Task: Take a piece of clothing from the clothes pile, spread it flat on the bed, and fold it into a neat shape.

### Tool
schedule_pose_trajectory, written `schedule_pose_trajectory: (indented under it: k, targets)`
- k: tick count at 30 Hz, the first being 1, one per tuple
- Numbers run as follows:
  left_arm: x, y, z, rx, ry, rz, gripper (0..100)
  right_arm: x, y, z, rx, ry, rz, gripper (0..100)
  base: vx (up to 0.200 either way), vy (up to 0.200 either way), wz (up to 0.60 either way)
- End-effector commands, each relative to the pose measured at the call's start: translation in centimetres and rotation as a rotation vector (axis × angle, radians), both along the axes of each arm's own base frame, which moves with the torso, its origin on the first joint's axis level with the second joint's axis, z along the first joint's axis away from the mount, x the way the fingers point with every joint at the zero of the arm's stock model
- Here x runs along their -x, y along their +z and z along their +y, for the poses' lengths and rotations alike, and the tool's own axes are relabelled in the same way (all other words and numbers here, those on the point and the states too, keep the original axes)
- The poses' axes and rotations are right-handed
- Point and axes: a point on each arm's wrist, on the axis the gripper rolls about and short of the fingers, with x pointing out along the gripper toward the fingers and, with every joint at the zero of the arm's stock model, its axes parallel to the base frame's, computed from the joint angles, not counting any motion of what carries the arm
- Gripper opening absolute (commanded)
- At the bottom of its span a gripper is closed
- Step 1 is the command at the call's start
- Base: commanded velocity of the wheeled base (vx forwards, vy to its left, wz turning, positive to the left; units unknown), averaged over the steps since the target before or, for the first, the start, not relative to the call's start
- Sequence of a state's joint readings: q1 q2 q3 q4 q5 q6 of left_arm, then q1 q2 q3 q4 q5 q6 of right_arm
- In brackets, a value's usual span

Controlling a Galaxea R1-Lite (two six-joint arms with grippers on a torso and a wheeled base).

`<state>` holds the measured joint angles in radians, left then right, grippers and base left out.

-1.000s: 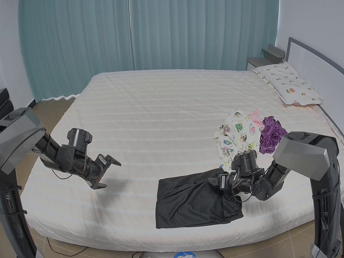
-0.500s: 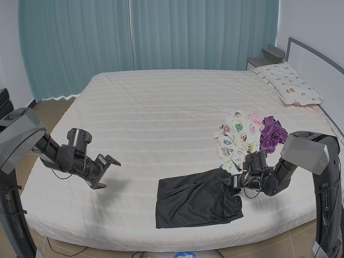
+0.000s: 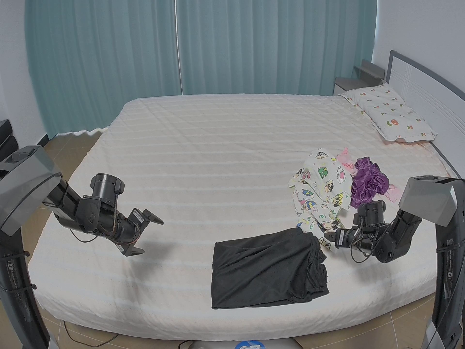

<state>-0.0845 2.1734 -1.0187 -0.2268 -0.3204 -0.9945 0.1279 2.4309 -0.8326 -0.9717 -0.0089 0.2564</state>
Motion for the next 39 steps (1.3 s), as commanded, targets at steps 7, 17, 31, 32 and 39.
schedule_pose_trajectory:
  k: [7,17,31,32,39]
  targets:
    - [0.0,0.0,0.0,0.0,0.0,0.0,100,6.3,-0.4,3.0,-0.073,0.234,0.088,100,0.0,0.0,0.0]
    - [0.0,0.0,0.0,0.0,0.0,0.0,100,8.7,-2.2,5.8,-0.029,0.346,0.143,100,0.0,0.0,0.0]
    - [0.0,0.0,0.0,0.001,-0.001,0.0,100,9.9,-2.1,1.6,0.051,0.223,0.171,100,0.0,0.0,0.0]
    - [0.0,0.0,0.0,0.001,-0.001,0.0,100,9.8,-2.1,1.4,0.06,0.21,0.171,100,0.0,0.0,0.0]
    - [0.0,0.0,0.0,0.001,-0.001,0.0,100,10.9,-1.3,0.4,0.148,0.177,0.181,100,0.0,0.0,0.0]
